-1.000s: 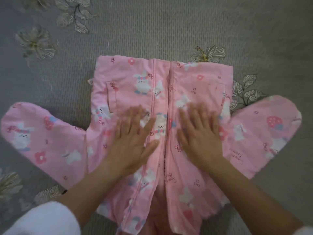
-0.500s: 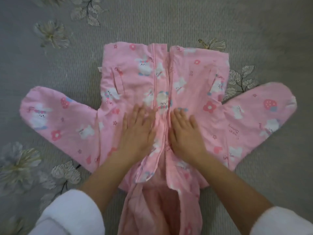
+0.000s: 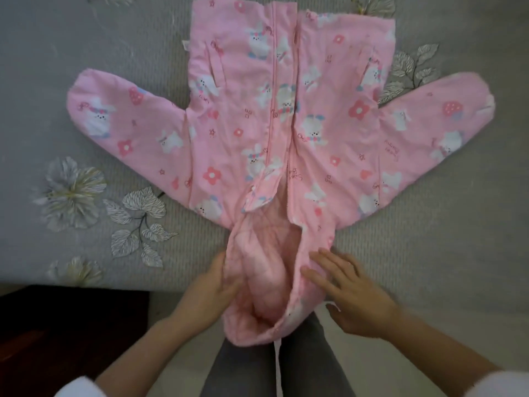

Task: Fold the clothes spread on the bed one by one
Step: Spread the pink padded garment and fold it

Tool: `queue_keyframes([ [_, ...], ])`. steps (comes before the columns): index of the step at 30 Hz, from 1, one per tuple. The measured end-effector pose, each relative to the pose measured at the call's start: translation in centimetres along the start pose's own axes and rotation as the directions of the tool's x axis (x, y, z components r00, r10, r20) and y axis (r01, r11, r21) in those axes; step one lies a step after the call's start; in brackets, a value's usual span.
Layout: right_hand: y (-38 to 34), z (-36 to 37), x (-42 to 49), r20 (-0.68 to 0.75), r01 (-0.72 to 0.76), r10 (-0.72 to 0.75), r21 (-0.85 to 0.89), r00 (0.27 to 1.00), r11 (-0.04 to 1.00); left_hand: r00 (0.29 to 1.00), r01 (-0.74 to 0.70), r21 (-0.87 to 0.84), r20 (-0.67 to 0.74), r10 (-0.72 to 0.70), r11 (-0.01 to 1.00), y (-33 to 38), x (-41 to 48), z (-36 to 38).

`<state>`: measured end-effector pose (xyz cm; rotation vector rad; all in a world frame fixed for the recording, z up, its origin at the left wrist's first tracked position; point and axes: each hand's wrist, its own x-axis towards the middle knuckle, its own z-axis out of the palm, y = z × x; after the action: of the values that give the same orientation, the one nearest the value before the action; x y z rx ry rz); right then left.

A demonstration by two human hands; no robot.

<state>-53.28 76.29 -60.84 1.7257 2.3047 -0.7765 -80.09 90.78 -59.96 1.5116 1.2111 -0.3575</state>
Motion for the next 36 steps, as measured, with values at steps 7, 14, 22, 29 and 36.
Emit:
queue_keyframes([
  [7, 0.9, -2.7, 3.8, -0.089, -0.008, 0.007, -0.013, 0.996, 1.000, 0.968, -0.009, -0.076, 0.249, 0.028, 0.997, 6.0, 2.1, -2.5],
  [14, 4.7, -10.5, 5.7, 0.040, -0.202, 0.615, 0.960, 0.787, 0.196, 0.991, 0.096, -0.767, 0.132, 0.010, 0.634, 10.9, 2.9, -12.8],
  [22, 7.8, -13.6, 14.0, 0.026, -0.099, 0.870, 0.995, 0.492, 0.027, 0.924, -0.236, -0.186, -0.348, 0.161, 0.954, 12.6, 9.8, -9.1],
  [29, 7.4, -11.4, 16.2, -0.607, -0.416, 0.587, 0.416, 0.536, 0.809, 0.676, -0.299, 0.189, -0.650, 0.347, 0.935, 13.6, 12.1, -6.0],
  [36, 11.6, -10.1, 19.2, -0.208, -0.445, 0.515, 0.306, 0.831, 0.842, 0.726, -0.335, 0.595, -0.331, 0.603, 0.731, 17.5, 17.5, -4.7],
])
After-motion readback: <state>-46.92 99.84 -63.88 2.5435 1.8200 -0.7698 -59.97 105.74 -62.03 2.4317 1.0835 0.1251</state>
